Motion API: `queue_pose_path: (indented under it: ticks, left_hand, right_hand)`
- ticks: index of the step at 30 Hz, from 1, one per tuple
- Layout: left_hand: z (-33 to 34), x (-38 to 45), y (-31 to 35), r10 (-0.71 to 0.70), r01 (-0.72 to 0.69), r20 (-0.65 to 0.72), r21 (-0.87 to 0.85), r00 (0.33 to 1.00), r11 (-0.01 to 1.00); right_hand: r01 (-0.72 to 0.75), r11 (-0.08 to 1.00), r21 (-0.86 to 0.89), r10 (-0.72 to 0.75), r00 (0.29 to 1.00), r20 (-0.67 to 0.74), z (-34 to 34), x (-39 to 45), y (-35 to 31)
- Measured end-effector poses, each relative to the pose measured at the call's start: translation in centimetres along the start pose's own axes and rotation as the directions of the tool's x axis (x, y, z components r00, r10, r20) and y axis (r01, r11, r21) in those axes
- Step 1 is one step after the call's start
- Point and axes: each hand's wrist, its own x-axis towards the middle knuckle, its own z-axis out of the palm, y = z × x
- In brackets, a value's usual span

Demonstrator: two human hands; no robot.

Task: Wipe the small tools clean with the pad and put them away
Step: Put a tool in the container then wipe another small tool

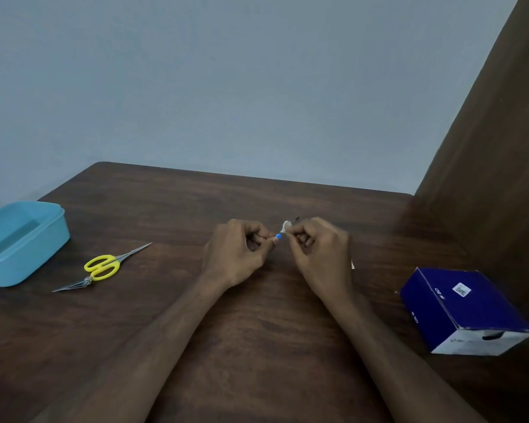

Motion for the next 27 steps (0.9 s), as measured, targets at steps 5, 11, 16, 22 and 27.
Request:
queue_pose_path:
  ticks: [5, 11, 16, 22, 27]
  left_hand:
    - [0.1, 0.1, -0.3, -0.021, 0.017, -0.067, -0.058, 0.998, 0.998]
    - [0.1, 0.1, -0.3, 0.005, -0.005, -0.031, -0.010, 0.999, 1.000]
    - [0.0, -0.1, -0.1, 0.032, -0.033, 0.021, 0.027, 0.999, 0.999]
    - [0.1, 0.2, -0.2, -0.009, 0.009, -0.015, -0.022, 1.000, 1.000]
    - [0.0, 0.1, -0.3, 0.012, -0.012, -0.001, -0.036, 1.000, 0.999]
  right_hand:
    - [-0.096, 0.994, -0.061, 0.100, 0.992, 0.071, 0.6, -0.2, 0.6]
    - [0.018, 0.998, 0.052, -0.019, 1.000, 0.015, 0.3, -0.1, -0.3]
    - [-0.008, 1.000, 0.003, 0.008, 0.996, 0.086, 0.7, -0.2, 0.3]
    - [0.003, 1.000, -0.010, -0.003, 1.000, 0.013, 0.0, -0.1, -0.3]
    - [0.023, 1.000, 0.020, -0.024, 0.998, 0.066, 0.6, -0.2, -0.2]
